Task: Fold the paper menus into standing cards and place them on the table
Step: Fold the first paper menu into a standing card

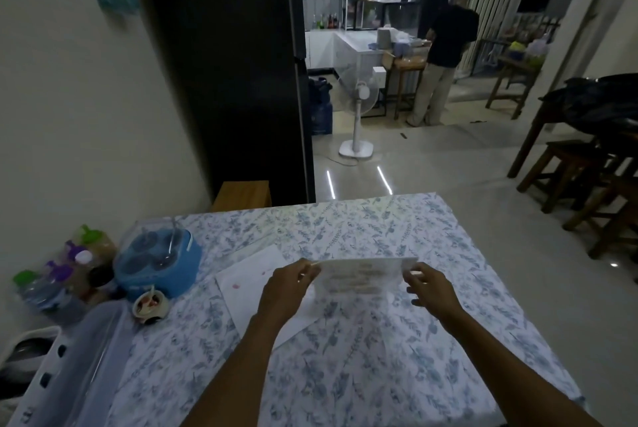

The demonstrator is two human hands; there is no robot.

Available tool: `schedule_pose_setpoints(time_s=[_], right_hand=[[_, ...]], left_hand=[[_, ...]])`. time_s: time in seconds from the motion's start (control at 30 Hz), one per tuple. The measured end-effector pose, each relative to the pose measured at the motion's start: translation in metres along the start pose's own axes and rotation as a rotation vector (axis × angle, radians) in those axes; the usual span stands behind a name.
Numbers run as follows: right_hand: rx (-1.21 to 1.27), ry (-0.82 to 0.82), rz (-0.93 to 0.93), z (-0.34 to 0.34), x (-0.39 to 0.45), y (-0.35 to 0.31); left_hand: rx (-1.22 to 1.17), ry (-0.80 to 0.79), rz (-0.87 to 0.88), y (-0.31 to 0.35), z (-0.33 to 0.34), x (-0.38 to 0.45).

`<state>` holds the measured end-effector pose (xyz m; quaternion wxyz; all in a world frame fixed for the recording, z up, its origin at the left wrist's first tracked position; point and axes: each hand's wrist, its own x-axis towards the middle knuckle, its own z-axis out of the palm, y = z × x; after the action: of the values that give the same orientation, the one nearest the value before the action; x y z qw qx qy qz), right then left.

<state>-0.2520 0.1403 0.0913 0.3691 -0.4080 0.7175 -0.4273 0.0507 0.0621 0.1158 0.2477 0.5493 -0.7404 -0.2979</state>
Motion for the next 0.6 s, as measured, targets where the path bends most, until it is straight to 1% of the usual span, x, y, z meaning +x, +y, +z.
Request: schedule_pose_setpoints(time_s=[0.2, 0.3, 0.37, 0.6], right_hand=[[-0.102, -0.028, -0.064, -0.002, 0.060, -0.025], [-0.150, -0.040, -0.092, -0.005, 0.090, -0.029], [-0.177, -0.055, -0.112, -0.008, 0.109, -0.028], [-0.136, -0.085, -0.116, -0.012, 0.163, -0.029]], left_hand=[[0.118, 0.063, -0.038, 0.014, 0.001, 0.060], [0.120, 0.047, -0.084, 0.014, 0.005, 0.087], [0.124, 0.063, -0.093, 0.014, 0.010, 0.103], [0.183, 0.106, -0.116, 0.021, 0.021, 0.144]])
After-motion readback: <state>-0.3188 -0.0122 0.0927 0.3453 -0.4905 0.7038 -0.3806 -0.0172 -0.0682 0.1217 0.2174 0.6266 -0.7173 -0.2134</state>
